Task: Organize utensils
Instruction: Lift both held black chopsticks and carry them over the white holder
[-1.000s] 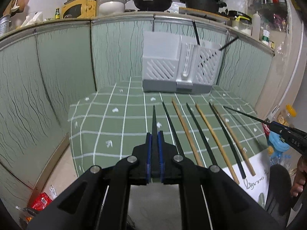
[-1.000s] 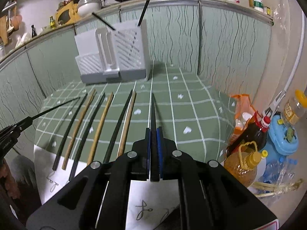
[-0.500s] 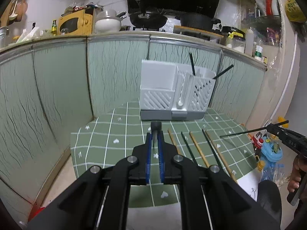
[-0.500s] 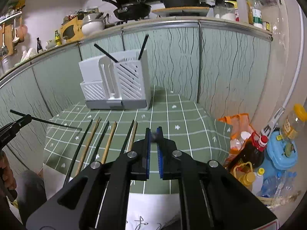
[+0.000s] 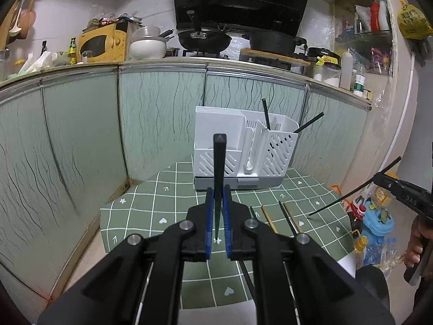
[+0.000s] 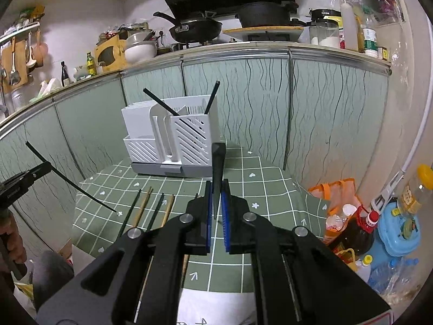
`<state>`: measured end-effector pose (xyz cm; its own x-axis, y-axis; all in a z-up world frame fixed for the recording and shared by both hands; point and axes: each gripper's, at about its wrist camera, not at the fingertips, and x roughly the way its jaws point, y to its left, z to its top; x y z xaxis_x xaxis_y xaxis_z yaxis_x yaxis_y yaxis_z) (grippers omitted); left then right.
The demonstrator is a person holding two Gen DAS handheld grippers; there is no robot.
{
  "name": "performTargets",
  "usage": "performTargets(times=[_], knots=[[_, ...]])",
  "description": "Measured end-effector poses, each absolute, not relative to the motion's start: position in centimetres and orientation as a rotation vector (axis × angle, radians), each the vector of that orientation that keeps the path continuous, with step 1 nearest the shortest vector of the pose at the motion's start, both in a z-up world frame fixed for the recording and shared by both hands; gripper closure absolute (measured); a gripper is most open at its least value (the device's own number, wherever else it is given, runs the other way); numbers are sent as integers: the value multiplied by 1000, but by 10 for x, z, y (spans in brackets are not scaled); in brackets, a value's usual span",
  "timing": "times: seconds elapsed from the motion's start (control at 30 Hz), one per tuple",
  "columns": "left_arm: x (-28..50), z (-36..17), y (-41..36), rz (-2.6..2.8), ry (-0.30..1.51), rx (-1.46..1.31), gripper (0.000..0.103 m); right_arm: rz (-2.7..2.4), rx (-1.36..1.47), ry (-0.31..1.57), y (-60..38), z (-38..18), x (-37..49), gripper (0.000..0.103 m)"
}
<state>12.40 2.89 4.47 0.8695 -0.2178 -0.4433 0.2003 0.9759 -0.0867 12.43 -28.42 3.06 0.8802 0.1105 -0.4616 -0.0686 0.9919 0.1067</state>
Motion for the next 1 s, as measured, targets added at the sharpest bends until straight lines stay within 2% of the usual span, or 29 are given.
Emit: performTargets(times=[0.6,1.0], knots=[[162,79,15,-435,504,-53,95,221,79,506,-287,73,142,97],[188,121,-16,-539,442,1,95,263,75,493,-285,104,168,97]])
